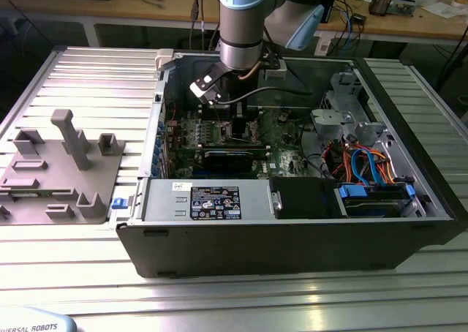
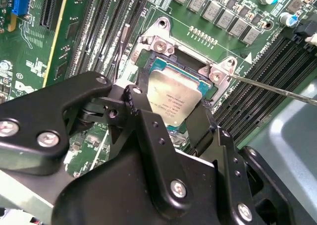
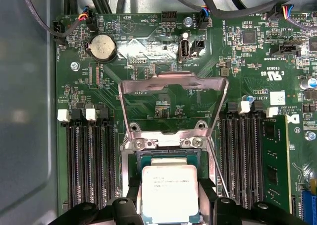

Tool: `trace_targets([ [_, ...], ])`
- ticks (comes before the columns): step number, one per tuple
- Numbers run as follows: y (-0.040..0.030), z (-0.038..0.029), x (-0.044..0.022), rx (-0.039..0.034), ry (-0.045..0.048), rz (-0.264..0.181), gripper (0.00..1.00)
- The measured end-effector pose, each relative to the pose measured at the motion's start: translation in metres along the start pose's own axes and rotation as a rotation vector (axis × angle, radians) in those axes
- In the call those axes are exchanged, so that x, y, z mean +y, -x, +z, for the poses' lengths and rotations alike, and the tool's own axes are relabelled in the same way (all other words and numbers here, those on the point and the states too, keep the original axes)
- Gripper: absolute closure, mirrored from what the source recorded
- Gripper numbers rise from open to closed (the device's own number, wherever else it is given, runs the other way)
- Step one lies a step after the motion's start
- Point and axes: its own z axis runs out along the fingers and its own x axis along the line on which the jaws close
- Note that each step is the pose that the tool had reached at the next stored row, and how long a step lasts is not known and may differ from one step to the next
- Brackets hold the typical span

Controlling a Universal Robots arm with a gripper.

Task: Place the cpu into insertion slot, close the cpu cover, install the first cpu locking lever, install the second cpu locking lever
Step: 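Place the cpu into insertion slot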

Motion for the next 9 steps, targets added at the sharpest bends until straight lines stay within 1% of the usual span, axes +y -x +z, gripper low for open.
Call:
trace_targets([
  [6,0.0,0.0,0.0001,0.0001,0.0,0.0,0.46],
  [7,0.0,0.0001,0.0002,0.0003,0.0002,0.0,0.45],
  [8,-0.0001,0.0001,0.0002,0.0004,0.0002,0.0,0.39],
  [9,-0.0001,0.0001,0.0002,0.0002,0.0002,0.0,0.39],
])
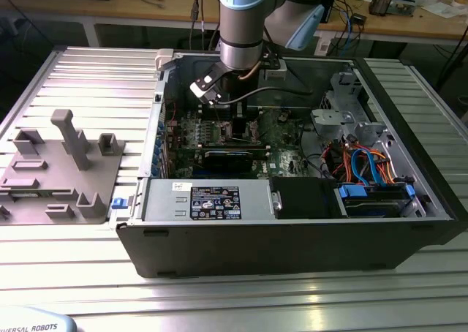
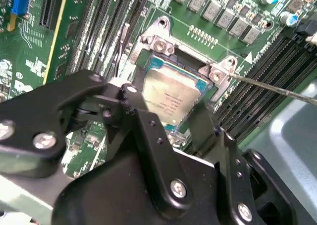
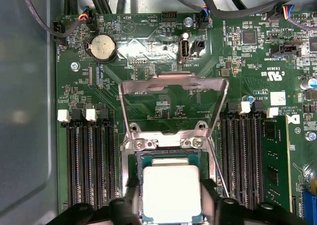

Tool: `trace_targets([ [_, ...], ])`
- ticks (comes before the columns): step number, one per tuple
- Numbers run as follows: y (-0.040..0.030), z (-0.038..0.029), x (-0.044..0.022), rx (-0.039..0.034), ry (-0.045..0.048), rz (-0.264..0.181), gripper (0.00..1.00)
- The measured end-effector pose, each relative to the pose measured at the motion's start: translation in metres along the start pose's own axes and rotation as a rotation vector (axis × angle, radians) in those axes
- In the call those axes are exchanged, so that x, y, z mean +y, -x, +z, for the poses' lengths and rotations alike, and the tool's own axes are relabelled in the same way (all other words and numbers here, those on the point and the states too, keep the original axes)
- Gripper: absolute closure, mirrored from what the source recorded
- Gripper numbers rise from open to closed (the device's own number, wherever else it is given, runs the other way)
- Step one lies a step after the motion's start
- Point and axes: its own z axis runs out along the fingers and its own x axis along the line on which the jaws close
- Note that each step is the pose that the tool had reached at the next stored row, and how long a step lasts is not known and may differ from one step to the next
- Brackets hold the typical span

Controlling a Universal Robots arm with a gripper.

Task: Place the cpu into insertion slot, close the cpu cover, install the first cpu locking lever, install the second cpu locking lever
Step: 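Place the cpu into insertion slot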

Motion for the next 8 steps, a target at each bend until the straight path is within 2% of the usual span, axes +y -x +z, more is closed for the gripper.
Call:
trace_targets([
  [1,0.0,0.0,0.0,0.0,-0.0001,0.0,0.33],
  [5,0.0,-0.0001,0.0001,-0.0001,-0.0001,0.0,0.33],
  [8,0.0001,-0.0003,0.0001,-0.0028,-0.0001,0.0,0.33],
])
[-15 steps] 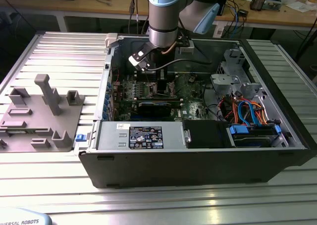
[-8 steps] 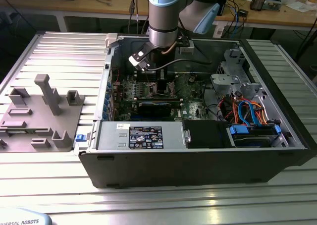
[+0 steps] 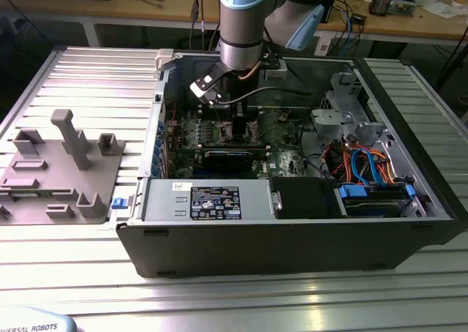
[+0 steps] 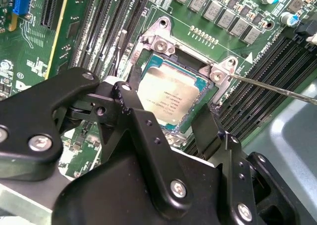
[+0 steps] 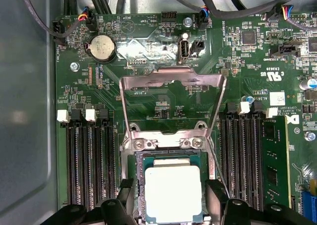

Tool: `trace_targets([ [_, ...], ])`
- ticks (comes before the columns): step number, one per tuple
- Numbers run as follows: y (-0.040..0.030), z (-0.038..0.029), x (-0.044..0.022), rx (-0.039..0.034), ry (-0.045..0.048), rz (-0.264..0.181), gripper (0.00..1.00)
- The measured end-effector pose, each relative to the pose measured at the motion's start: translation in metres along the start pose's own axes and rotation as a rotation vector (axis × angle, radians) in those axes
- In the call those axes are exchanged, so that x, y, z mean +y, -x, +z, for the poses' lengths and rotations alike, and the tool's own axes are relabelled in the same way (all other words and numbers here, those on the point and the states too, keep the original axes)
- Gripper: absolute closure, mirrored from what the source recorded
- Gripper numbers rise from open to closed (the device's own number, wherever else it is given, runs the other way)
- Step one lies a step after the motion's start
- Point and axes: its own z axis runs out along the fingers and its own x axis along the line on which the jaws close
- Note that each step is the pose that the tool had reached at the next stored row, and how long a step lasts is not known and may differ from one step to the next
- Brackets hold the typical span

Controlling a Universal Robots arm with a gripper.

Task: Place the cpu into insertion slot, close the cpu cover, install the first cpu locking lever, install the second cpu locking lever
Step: 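Place the cpu into insertion slot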

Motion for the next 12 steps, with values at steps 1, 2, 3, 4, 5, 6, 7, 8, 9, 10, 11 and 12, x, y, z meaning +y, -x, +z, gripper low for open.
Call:
trace_targets([
  [1,-0.0001,-0.0001,0.0,0.0,0.0001,0.0,0.33],
  [2,-0.0001,-0.0001,0.0,0.0001,0.0001,0.0,0.33],
  [3,-0.0001,-0.0001,0.0,0.0001,0.0002,0.0,0.33],
  [4,-0.0001,-0.0001,0.0,0.0001,0.0002,0.0,0.33],
  [5,-0.0001,-0.0003,0.0,0.0,0.0,0.0,0.33],
  [6,-0.0001,-0.0004,0.0,0.0,0.0001,0.0,0.33],
  [7,-0.0001,-0.0004,0.0,0.0001,0.0001,0.0,0.33],
  [8,0.0,-0.0005,0.0,0.0,0.0001,0.0,0.33],
  [9,0.0,-0.0005,0.0,0.0001,0.0001,0.0,0.33],
  [10,0.0,-0.0006,0.0,0.0001,0.0001,0.0,0.33],
  [11,0.0,-0.0006,0.0,0.0,0.0,0.0,0.33],
  [12,0.0,-0.0006,0.0,0.0,0.0001,0.0,0.33],
])
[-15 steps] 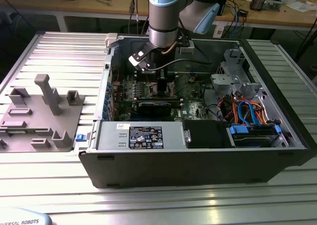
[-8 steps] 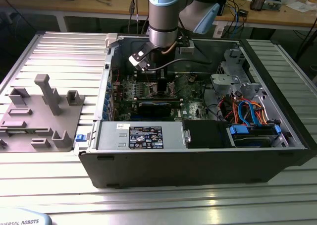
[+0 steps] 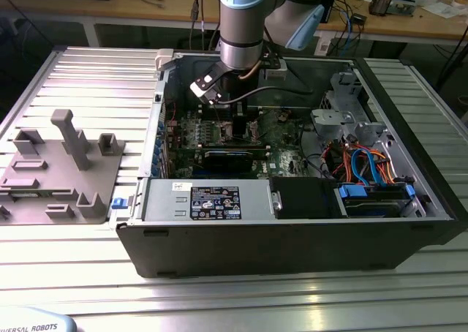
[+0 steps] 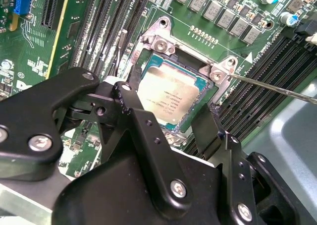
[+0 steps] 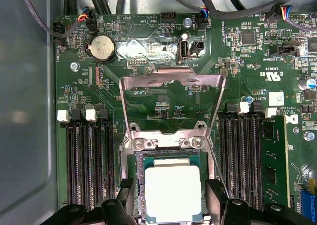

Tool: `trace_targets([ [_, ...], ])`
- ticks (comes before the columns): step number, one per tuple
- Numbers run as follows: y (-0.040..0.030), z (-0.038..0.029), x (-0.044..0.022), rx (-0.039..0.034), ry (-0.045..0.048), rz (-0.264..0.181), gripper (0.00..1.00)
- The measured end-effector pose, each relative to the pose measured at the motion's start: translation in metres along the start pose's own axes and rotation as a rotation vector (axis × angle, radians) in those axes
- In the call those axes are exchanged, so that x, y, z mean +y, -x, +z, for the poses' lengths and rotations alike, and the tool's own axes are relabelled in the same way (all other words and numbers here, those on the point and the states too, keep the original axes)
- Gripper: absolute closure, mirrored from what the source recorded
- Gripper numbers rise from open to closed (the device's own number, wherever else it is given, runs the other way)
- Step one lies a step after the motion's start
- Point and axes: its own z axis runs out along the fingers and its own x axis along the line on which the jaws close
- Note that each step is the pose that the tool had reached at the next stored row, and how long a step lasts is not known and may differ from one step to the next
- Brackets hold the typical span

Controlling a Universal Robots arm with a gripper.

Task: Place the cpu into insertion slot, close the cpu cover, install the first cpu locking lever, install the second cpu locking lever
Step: 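Place the cpu into insertion slot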

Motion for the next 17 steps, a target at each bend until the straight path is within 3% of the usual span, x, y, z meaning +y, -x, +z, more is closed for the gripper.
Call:
trace_targets([
  [10,0.0,0.0,0.0,0.0002,0.0,0.0,0.33],
  [11,0.0,0.0,0.0,0.0002,0.0,0.0,0.34],
  [12,0.0,0.0,0.0,0.0002,-0.0001,0.0,0.41],
  [17,0.0,0.0,0.0,0.0003,0.0,0.0,0.41],
])
